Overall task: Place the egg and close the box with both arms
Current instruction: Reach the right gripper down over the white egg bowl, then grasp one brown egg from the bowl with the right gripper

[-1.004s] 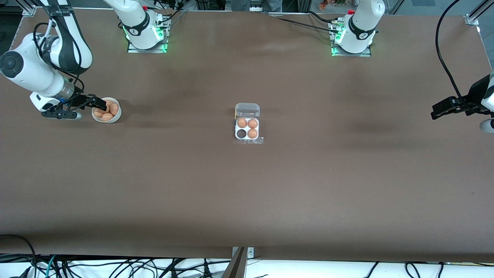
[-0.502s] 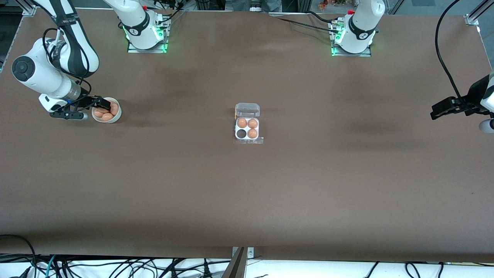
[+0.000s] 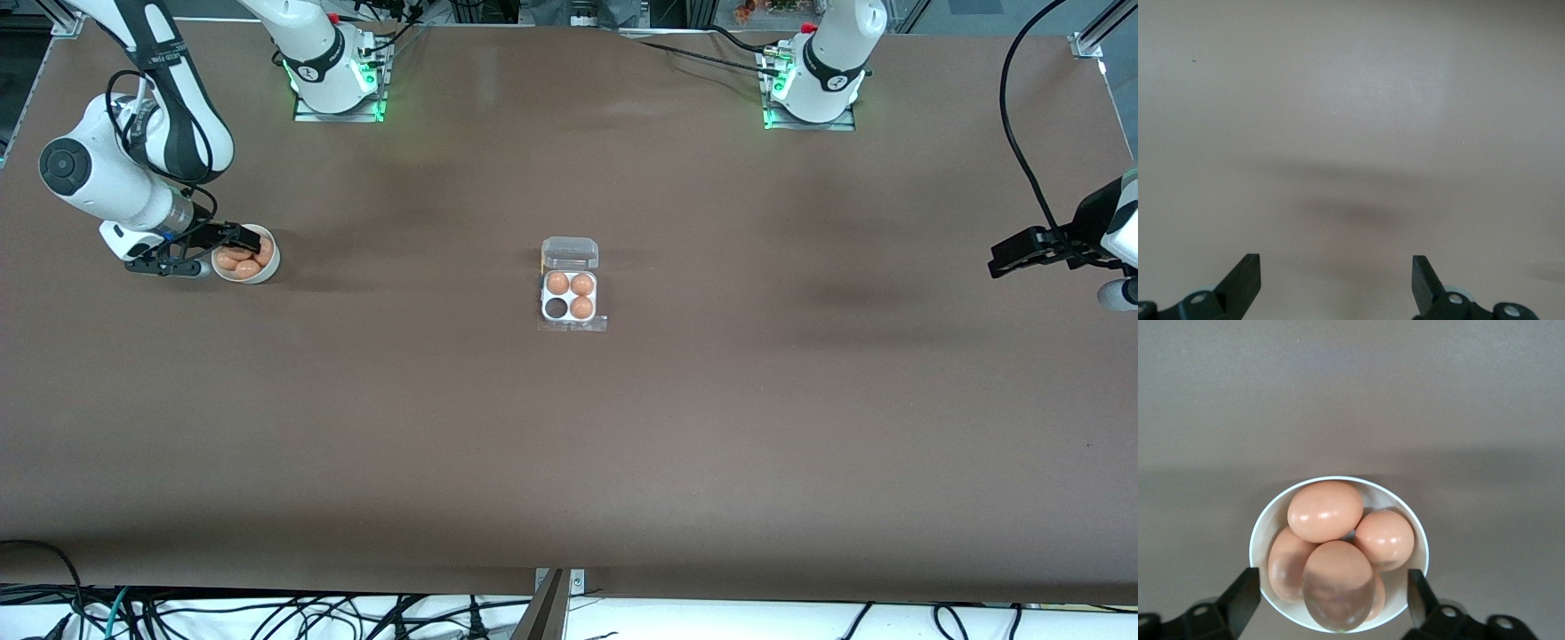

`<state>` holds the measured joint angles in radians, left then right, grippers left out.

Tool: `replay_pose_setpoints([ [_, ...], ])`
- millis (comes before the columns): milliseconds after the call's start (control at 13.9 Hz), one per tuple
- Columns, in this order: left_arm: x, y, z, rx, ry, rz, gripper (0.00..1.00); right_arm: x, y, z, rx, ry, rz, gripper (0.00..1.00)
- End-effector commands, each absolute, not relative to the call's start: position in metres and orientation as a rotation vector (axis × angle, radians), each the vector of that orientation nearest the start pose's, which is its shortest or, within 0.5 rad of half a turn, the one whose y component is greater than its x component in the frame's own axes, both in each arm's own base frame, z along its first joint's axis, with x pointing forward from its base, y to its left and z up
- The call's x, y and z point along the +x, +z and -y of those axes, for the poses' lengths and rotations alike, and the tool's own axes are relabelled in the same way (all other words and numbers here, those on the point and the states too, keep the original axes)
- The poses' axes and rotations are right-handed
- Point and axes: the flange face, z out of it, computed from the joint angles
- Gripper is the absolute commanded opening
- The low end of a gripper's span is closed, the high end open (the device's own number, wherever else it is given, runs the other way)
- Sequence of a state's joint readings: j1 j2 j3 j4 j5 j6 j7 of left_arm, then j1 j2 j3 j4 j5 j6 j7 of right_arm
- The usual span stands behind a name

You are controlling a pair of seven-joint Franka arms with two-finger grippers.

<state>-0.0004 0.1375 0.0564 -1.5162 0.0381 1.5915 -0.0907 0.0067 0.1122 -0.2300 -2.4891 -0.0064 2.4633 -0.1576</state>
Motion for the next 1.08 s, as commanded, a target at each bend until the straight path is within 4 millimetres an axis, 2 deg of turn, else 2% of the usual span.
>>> replay_pose_setpoints([
  [0, 0.5968, 0.5779, -0.0357, -3.071, 0.088, 0.192, 1.0, 0.4421, 0.2333, 0.1047, -3.141, 0.21, -0.075, 0.77],
  [72, 0.5968, 0.5779, -0.0357, -3.071, 0.088, 0.192, 1.0, 0.4414, 0.2321, 0.1046, -3.141, 0.215, -0.075, 0.7],
  [215, 0.5968, 0.5779, -0.0357, -3.071, 0.088, 0.192, 1.0, 0.4415, 0.2317, 0.1046, -3.14, 0.219, -0.075, 0.61],
  [646, 0.5968, 0.5778, -0.0356, -3.073, 0.089, 0.192, 1.0, 0.4407, 0.2262, 0.1047, -3.139, 0.238, -0.084, 0.5],
  [861, 0.5968, 0.5778, -0.0356, -3.073, 0.089, 0.192, 1.0, 0.4406, 0.2262, 0.1047, -3.138, 0.246, -0.087, 0.39],
  [1004, 0.5968, 0.5779, -0.0356, -3.073, 0.088, 0.192, 1.0, 0.4413, 0.227, 0.1049, -3.138, 0.248, -0.097, 0.35],
])
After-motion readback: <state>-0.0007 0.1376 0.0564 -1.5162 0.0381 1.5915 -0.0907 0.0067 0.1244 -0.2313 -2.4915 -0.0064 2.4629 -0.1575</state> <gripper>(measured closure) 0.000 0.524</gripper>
